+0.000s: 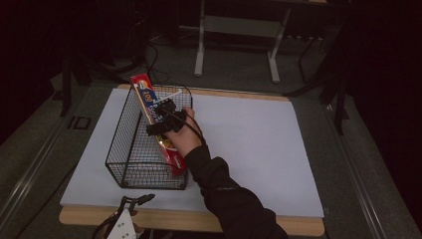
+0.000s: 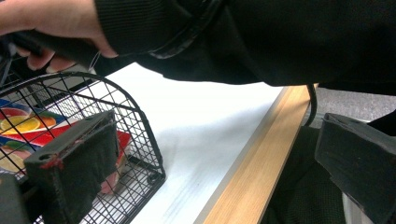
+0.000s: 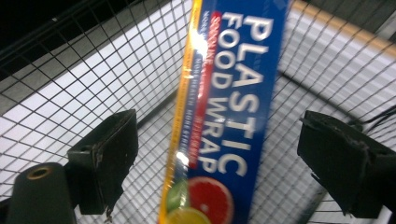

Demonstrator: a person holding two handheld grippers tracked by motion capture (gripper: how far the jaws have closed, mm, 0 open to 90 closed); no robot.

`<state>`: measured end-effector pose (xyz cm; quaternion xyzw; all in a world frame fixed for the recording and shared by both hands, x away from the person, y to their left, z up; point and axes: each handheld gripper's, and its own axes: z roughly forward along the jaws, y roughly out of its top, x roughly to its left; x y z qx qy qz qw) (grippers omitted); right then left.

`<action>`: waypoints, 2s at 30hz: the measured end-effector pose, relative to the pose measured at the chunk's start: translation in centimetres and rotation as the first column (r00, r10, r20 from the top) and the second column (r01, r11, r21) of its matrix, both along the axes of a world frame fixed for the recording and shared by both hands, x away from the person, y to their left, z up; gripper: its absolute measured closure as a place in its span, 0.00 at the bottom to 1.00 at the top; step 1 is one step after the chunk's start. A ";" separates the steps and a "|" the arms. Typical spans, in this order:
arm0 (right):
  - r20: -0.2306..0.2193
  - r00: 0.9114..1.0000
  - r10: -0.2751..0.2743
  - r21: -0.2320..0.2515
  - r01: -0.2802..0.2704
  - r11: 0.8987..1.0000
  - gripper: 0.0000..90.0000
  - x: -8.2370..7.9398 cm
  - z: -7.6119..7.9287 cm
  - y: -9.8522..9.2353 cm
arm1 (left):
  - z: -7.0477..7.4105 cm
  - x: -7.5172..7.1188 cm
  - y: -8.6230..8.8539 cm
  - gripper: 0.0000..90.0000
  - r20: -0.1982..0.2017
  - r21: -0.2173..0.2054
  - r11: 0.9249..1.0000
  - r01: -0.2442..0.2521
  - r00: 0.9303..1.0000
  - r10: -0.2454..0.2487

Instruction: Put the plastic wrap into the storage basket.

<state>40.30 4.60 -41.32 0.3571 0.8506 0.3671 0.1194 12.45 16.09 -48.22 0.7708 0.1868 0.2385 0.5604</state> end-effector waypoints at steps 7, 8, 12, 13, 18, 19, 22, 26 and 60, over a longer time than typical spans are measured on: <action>0.002 1.000 0.018 0.036 -0.018 0.999 0.15 -0.6 0.8 -2.8 | 0.0 0.1 -0.2 0.00 0.000 0.011 1.000 0.001 1.000 -0.001; 0.005 1.000 0.020 0.039 -0.020 0.999 0.15 -0.7 0.9 -3.3 | -0.1 0.1 -0.2 0.00 -0.001 0.010 1.000 0.002 1.000 -0.002; 0.025 0.999 0.019 0.051 -0.021 0.998 0.15 -1.1 1.3 -5.1 | -0.1 0.2 -0.3 0.00 -0.003 0.014 1.000 0.002 1.000 -0.002; 0.030 0.999 0.014 0.053 -0.016 0.998 0.15 -1.2 1.4 -5.6 | -0.1 0.3 -0.3 0.00 -0.004 0.015 1.000 0.003 1.000 -0.003; 0.045 0.999 -0.008 0.071 0.005 0.997 0.15 -1.8 1.6 -8.3 | -0.2 0.4 -0.4 0.00 -0.009 0.021 1.000 0.007 1.000 -0.007; 0.048 0.999 -0.012 0.066 0.009 0.998 0.15 -2.0 1.6 -8.9 | -0.2 0.4 -0.4 0.00 -0.009 0.020 1.000 0.006 1.000 -0.006; 0.050 0.998 -0.023 0.054 0.021 0.998 0.15 -2.3 1.4 -10.7 | -0.2 0.4 -0.5 0.00 -0.011 0.021 1.000 0.003 1.000 -0.003; 0.051 0.998 -0.041 0.059 0.038 0.998 0.16 -2.6 0.8 -13.0 | -0.2 0.5 -0.5 0.00 -0.011 0.027 1.000 0.000 1.000 0.000; -0.059 0.992 -0.113 0.078 0.118 0.990 0.16 -6.7 -5.7 -24.8 | -0.2 0.4 -0.6 0.00 -0.006 0.034 0.999 -0.006 1.000 0.007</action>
